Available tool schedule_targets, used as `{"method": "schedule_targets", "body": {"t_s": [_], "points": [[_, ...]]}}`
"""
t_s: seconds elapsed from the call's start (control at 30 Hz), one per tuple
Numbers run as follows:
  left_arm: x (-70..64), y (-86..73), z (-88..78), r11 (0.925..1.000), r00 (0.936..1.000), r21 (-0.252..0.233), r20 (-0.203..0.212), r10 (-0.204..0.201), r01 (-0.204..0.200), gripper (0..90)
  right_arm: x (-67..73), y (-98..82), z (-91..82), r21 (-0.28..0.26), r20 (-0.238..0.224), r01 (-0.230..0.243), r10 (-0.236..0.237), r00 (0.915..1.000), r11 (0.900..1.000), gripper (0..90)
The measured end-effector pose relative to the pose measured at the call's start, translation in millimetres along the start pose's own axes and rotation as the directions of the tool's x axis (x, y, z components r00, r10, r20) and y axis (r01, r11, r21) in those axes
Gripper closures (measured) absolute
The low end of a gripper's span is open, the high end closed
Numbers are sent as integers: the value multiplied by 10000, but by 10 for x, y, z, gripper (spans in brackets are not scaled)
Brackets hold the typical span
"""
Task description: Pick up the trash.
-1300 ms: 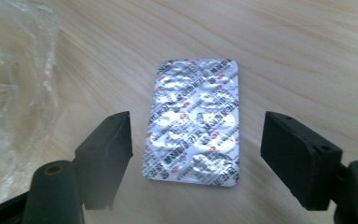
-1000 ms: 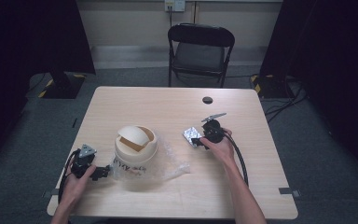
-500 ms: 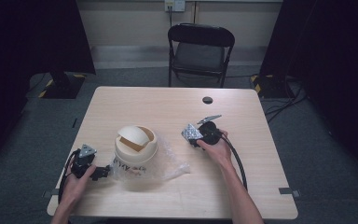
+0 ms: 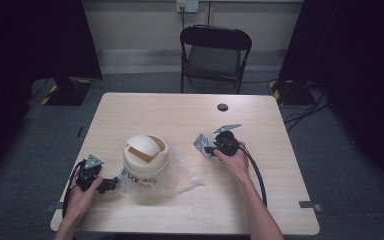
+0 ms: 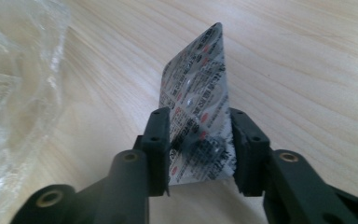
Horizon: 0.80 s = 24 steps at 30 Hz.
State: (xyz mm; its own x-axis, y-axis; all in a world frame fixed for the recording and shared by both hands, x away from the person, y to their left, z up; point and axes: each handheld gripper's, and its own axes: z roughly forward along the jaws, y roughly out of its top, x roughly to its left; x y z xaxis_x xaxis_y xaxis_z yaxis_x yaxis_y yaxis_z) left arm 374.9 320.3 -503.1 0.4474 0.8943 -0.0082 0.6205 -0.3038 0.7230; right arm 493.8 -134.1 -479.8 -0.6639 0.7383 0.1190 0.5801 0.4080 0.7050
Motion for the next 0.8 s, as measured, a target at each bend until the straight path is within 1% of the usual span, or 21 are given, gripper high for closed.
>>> {"method": "schedule_targets", "body": {"t_s": [0.03, 0.07, 0.1, 0.17, 0.2, 0.23, 0.37, 0.47, 0.5, 0.57, 0.63, 0.8], "points": [[0, 0, 0, 10000, 10000, 4, -6, 4, -4, 34, 13, 0, -25, -120, -133, -54, 52, 9999, 9999, 685], [0, 0, 0, 10000, 10000, 4, -5, 4, -4, 34, 21, 5, -35, -135, -191, 17, -19, 9998, 9999, 700], [1, 0, -1, 10000, 10000, 13, 3, 15, -15, 34, 38, 13, -49, -125, -204, -23, 20, 9998, 9999, 716], [1, 0, -1, 10000, 10000, 17, -4, 20, -20, 34, 45, 20, -54, -199, -237, 63, -68, 9997, 9998, 726], [2, 0, -1, 10000, 10000, 18, 2, 24, -24, 34, 55, 31, -63, -254, -302, 147, -155, 9994, 9996, 741], [1, 0, -1, 10000, 10000, 14, 1, 18, -18, 34, 89, 49, -82, -335, -463, 196, -211, 9987, 9992, 753], [1, 0, -1, 10000, 10000, 13, -5, 17, -17, 34, 138, 47, -94, -361, -594, 366, -387, 9975, 9987, 738], [1, 0, -1, 10000, 10000, 14, 1, 17, -17, 34, 168, 22, -86, -258, -575, 461, -475, 9972, 9986, 729], [0, 0, 0, 10000, 10000, 12, 2, 14, -14, 34, 174, 11, -85, -304, -594, 467, -485, 9971, 9984, 727], [0, 0, 0, 10000, 10000, 9, -4, 12, -12, 34, 183, -43, -80, -381, -608, 359, -382, 9974, 9986, 720], [1, 0, 0, 10000, 10000, 11, 2, 15, -15, 34, 182, -83, -73, -342, -580, 306, -325, 9978, 9989, 705], [0, 0, 0, 10000, 10000, 10, 3, 12, -12, 34, 196, -143, -63, -387, -556, 293, -314, 9980, 9988, 693]]}}
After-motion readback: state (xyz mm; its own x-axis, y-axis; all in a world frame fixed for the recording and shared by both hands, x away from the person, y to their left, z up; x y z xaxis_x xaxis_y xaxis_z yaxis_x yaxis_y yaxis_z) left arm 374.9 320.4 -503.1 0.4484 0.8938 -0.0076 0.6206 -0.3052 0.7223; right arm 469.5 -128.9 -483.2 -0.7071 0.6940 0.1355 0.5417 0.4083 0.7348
